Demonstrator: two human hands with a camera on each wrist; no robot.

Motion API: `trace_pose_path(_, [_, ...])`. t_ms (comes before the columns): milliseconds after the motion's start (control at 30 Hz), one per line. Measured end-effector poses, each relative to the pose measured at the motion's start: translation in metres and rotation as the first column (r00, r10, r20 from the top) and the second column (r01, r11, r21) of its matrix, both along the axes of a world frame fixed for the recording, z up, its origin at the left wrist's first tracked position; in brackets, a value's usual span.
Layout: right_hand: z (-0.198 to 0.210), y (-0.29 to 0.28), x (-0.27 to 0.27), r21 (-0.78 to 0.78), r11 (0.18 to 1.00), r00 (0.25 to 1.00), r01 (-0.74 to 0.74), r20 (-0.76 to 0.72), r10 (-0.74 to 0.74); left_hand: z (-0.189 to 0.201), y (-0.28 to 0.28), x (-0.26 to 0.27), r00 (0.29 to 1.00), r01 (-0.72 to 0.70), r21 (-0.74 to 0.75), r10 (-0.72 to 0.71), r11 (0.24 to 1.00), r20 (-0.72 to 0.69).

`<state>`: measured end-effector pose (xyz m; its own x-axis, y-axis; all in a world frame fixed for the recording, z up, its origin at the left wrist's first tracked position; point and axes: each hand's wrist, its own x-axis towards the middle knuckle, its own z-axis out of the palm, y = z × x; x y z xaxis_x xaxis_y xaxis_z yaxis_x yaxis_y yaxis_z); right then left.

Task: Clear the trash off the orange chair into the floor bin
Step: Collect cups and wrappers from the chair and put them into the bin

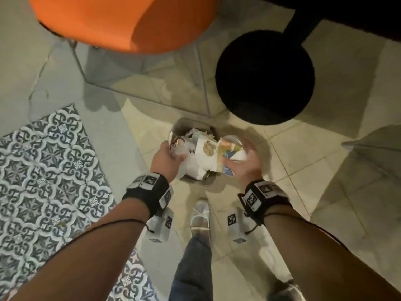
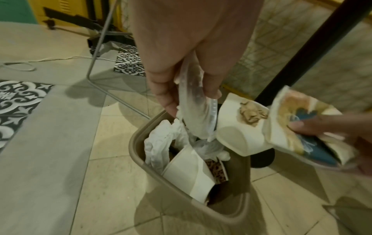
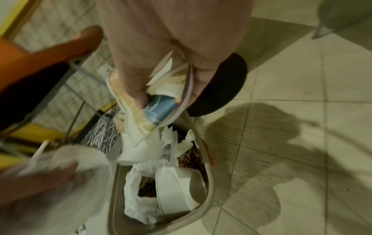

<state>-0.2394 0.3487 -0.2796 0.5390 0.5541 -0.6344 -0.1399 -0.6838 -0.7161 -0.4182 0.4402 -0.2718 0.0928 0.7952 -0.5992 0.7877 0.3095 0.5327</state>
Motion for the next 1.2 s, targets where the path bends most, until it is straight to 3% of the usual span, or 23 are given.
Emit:
trace_pose_path(100, [-0.014, 0.028, -0.014, -0.093, 0.993, 0.992, -0.075, 0.094, 0.083, -0.020, 0.014, 0.005, 1.000, 0.009, -0.018, -0.009, 1.000, 0.014])
trace_pose_path(200, [-0.029, 0.046, -0.030, -0.172, 0.946, 0.950, -0.275, 0.104, 0.295, -0.043, 0.016, 0.010, 0.996, 0.090, -0.180, -0.084, 0.979, 0.043])
trace_pose_path(267, [-0.037, 0.055, -0.041, -0.246, 0.849, 0.865, -0.468, 0.068, 0.496, -0.055, 0.011, 0.012, 0.969, 0.244, -0.288, -0.241, 0.926, 0.045])
trace_pose_path(367, [-0.043, 0.059, -0.053, -0.339, 0.688, 0.728, -0.642, 0.014, 0.686, -0.063, 0.005, 0.010, 0.940, 0.337, -0.331, -0.334, 0.881, 0.067])
trace_pose_path(467, [-0.043, 0.057, -0.052, -0.401, 0.616, 0.682, -0.678, -0.028, 0.731, -0.059, 0.004, 0.006, 0.938, 0.325, -0.352, -0.347, 0.878, 0.002])
trace_pose_path(667, [-0.030, 0.053, -0.030, -0.398, 0.626, 0.696, -0.671, -0.046, 0.716, -0.037, 0.001, 0.013, 0.938, 0.296, -0.247, -0.330, 0.923, -0.110])
trace_pose_path(833, [-0.004, 0.024, -0.001, -0.315, 0.744, 0.791, -0.589, -0.036, 0.611, -0.002, -0.020, 0.052, 0.951, 0.298, 0.005, -0.296, 0.955, -0.091])
trace_pose_path(933, [0.017, -0.011, 0.030, -0.258, 0.837, 0.857, -0.483, 0.055, 0.512, 0.026, -0.047, 0.098, 0.923, 0.384, 0.086, -0.385, 0.919, -0.005])
trace_pose_path(1067, [0.049, -0.082, 0.088, -0.078, 0.983, 0.968, -0.165, 0.179, 0.176, 0.065, -0.105, 0.178, 0.842, 0.508, 0.129, -0.523, 0.851, 0.132])
trace_pose_path(1200, [0.082, -0.176, 0.166, 0.152, 0.979, 0.926, 0.138, 0.330, -0.182, 0.099, -0.186, 0.267, 0.743, 0.563, 0.202, -0.598, 0.802, 0.300])
